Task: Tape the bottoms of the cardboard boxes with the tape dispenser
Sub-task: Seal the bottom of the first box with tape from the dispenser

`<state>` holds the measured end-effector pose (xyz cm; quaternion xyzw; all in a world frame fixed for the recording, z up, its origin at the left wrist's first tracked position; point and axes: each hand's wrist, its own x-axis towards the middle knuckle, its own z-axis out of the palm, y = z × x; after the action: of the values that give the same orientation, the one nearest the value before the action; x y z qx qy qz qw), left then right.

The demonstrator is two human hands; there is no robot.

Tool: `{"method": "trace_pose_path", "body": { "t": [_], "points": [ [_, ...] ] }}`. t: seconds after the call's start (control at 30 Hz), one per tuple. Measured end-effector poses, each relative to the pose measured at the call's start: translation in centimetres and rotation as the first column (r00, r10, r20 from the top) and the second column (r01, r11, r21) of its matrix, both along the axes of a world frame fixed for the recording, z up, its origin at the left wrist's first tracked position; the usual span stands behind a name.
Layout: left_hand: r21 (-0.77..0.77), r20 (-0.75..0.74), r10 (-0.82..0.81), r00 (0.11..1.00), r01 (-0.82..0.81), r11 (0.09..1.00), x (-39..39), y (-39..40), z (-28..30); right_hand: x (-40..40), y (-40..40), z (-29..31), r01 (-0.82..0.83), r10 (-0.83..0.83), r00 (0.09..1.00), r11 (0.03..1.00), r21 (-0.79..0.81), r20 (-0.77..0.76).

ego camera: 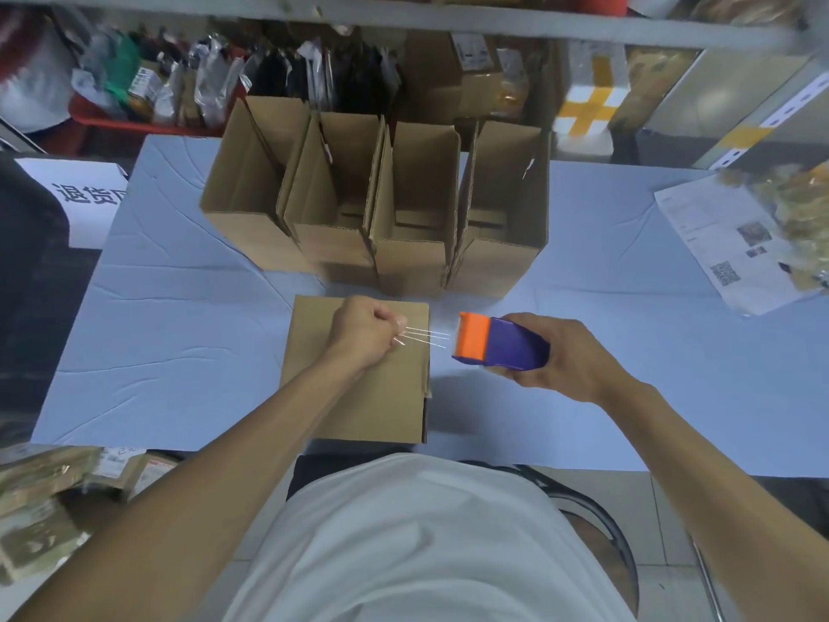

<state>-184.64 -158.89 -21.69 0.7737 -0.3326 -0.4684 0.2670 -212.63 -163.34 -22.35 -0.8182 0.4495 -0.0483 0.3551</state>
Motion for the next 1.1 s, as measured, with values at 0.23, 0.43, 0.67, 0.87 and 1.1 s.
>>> {"method": "trace_pose_path", "body": {
  "t": [0.23, 0.43, 0.67, 0.87, 1.1],
  "points": [
    [-0.014, 0.159, 0.004, 0.987, -0.002, 1.0, -0.2, 0.3, -0.6, -1.0, -0.5, -0.9, 0.001, 0.0, 1.0, 0.999, 0.039, -0.03],
    [0.032, 0.275, -0.107, 0.956, 0.102, 0.994, -0.3, 0.4, -0.7, -0.2, -1.0, -1.8, -0.021, 0.024, 0.994, 0.999, 0.031, -0.108],
    [0.219, 0.591, -0.417, 0.691, 0.36, 0.907, -1.2, -0.5, -0.4, 0.9, -1.2, -3.2, -0.08, 0.083, 0.983, 0.996, 0.025, -0.164],
    [0.305, 0.658, -0.485, 0.576, 0.385, 0.871, -1.5, -0.5, -0.5, 1.3, -0.9, -3.4, -0.087, 0.093, 0.965, 0.996, 0.032, -0.246],
    [-0.042, 0.254, -0.666, 0.701, 0.696, 0.717, -0.8, -0.3, -0.5, 4.4, -1.3, -2.6, -0.109, 0.128, 0.916, 0.991, 0.072, -0.379]
  ]
}}
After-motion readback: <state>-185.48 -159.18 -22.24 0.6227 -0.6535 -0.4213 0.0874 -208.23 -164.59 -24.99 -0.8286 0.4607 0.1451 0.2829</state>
